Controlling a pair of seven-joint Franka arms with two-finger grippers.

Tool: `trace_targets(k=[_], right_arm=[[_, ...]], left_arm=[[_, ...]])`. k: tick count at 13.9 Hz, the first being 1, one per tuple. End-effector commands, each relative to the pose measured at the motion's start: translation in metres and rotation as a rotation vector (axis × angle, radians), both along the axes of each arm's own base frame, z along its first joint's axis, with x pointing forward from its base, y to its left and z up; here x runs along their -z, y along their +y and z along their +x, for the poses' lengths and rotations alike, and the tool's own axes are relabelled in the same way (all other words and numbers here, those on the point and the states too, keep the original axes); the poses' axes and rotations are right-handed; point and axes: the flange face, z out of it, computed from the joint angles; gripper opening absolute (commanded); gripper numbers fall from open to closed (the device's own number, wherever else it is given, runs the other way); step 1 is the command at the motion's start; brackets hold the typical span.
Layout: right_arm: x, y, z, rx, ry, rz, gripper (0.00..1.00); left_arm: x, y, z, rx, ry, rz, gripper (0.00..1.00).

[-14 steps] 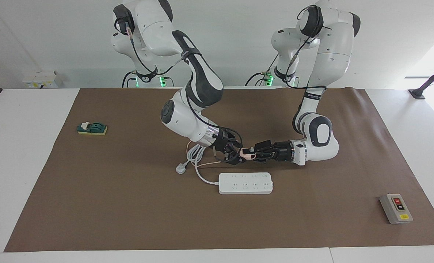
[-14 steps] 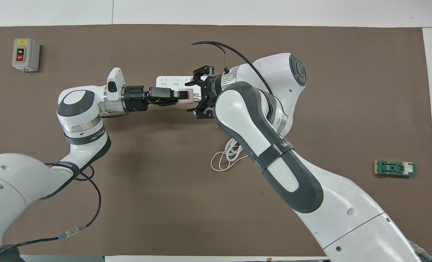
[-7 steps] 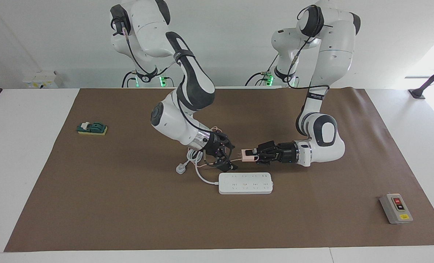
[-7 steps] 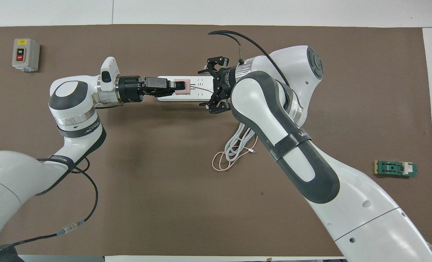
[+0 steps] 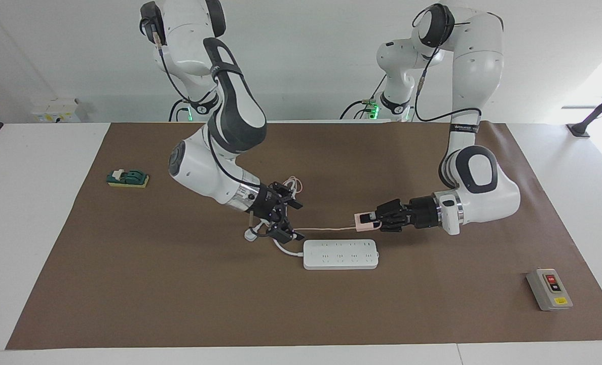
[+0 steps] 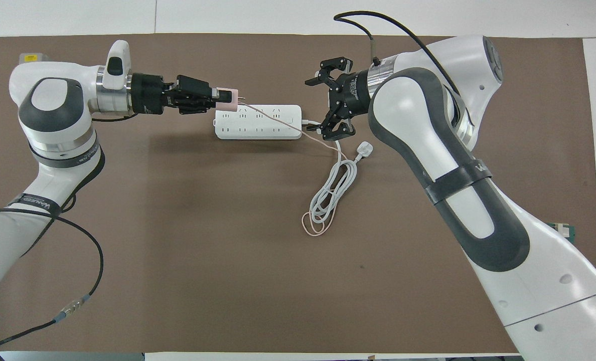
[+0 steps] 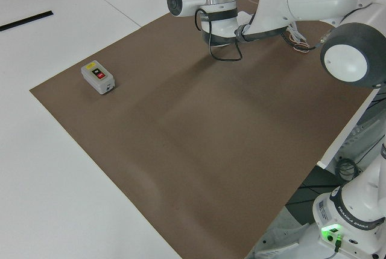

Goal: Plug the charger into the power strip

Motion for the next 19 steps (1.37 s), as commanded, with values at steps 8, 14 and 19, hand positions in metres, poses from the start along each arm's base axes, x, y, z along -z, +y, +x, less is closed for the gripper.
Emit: trace_targets(k=[8, 14, 19], right_arm=[[-0.075, -0.126, -0.024, -0.229, -0.052, -0.171, 1.0], [-0.114, -0.182, -0.056, -0.592, -0.182, -0.303, 1.0], [-0.148, -0.215, -0.084, -0.989, -0.326, -0.435, 1.0]], left_arm=[[-0.081, 0.097, -0.019, -0.031, 0.234, 0.54, 0.0], [-0.116, 0.261, -0.046, 0.119, 0.123, 0.802, 0.0], [-0.119, 0.369, -0.056, 0.145, -0.114, 0.9, 0.0]])
